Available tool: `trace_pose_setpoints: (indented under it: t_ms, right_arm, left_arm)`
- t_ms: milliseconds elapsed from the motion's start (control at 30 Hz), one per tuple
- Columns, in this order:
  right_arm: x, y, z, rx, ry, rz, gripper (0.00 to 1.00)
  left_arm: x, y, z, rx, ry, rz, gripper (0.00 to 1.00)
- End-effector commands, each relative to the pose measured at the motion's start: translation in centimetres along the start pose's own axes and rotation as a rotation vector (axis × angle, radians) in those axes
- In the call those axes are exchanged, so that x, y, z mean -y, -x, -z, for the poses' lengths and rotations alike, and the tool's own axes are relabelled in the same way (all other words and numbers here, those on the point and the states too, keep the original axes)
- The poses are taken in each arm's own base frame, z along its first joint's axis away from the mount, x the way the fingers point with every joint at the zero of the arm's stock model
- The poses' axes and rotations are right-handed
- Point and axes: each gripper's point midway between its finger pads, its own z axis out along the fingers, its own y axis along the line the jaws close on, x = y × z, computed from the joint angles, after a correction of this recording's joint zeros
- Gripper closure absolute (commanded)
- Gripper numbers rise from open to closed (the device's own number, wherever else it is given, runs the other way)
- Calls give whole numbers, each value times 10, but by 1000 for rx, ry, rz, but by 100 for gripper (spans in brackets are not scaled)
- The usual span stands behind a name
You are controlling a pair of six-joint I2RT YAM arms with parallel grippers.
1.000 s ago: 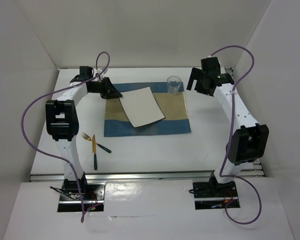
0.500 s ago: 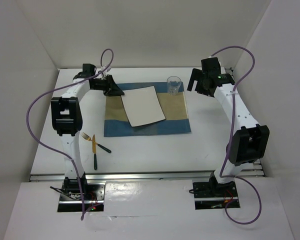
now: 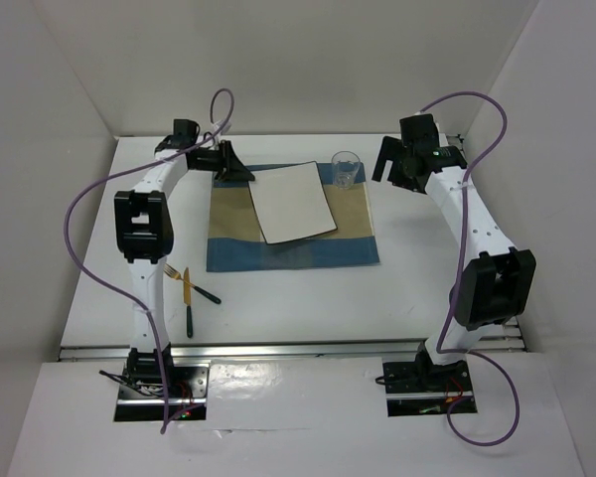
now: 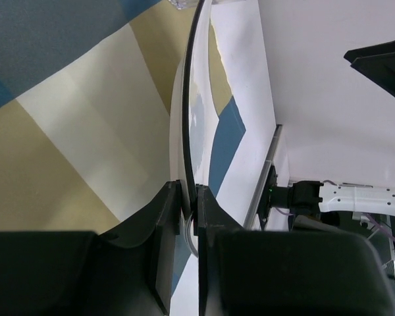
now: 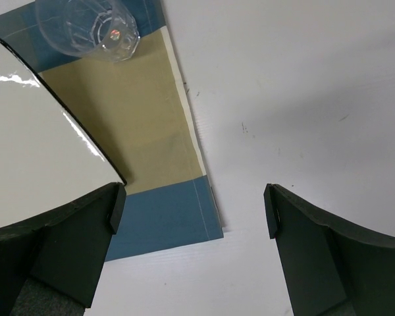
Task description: Set the dinner table for one person
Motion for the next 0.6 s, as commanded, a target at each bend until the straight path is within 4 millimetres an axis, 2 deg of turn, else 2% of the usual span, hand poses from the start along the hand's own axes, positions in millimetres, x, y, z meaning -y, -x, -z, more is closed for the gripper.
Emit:
trace_pose_setpoints:
  t_ms: [0, 200, 400, 567]
  right_arm:
    - [8, 10, 23, 51, -7, -23, 0]
    - [10, 5, 22, 34, -14, -19, 0]
    - [11, 3, 24, 34, -14, -19, 0]
    - [12, 2, 25, 34, -14, -19, 0]
  left_arm:
    - [60, -6, 13, -71, -258, -17, 100]
    - [52, -7, 10, -84, -275, -1, 100]
    - [30, -10, 0, -97, -270, 66, 100]
    - [31, -6, 0, -89, -262, 57, 100]
